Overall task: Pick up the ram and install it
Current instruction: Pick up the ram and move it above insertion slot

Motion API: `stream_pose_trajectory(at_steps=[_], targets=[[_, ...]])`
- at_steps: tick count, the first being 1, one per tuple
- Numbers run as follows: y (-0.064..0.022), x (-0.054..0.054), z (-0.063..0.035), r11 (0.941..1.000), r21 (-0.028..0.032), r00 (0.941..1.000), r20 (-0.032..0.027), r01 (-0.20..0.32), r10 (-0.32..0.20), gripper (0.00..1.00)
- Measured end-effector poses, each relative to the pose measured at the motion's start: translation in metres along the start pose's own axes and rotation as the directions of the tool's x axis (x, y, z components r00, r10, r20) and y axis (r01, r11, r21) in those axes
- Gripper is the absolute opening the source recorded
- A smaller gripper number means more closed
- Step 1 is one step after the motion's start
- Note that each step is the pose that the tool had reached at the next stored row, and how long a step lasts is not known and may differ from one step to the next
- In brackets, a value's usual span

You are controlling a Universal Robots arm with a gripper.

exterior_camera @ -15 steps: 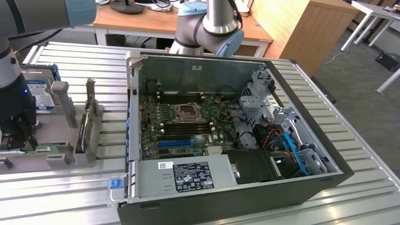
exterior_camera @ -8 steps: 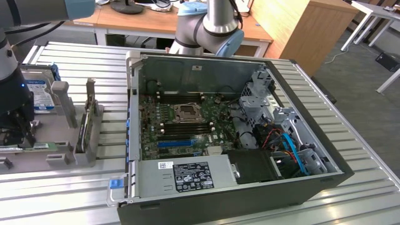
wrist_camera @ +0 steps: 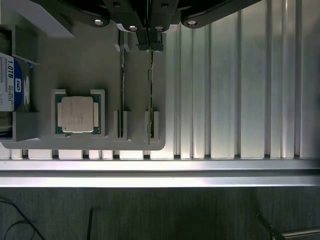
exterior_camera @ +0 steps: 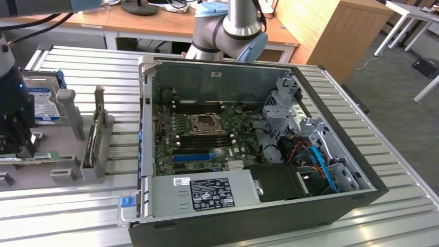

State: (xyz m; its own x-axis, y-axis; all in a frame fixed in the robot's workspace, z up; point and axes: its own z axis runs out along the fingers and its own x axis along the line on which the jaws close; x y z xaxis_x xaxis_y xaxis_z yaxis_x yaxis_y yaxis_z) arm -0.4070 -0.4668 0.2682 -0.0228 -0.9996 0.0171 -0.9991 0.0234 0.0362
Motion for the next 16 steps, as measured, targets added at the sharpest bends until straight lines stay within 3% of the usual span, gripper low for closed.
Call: stream_pose_trajectory(at_steps=[16], targets=[[0.001, 0.0, -0.0291, 0.9999, 0.0104, 1.0, 0.0004, -0.004, 0.004, 0.12]])
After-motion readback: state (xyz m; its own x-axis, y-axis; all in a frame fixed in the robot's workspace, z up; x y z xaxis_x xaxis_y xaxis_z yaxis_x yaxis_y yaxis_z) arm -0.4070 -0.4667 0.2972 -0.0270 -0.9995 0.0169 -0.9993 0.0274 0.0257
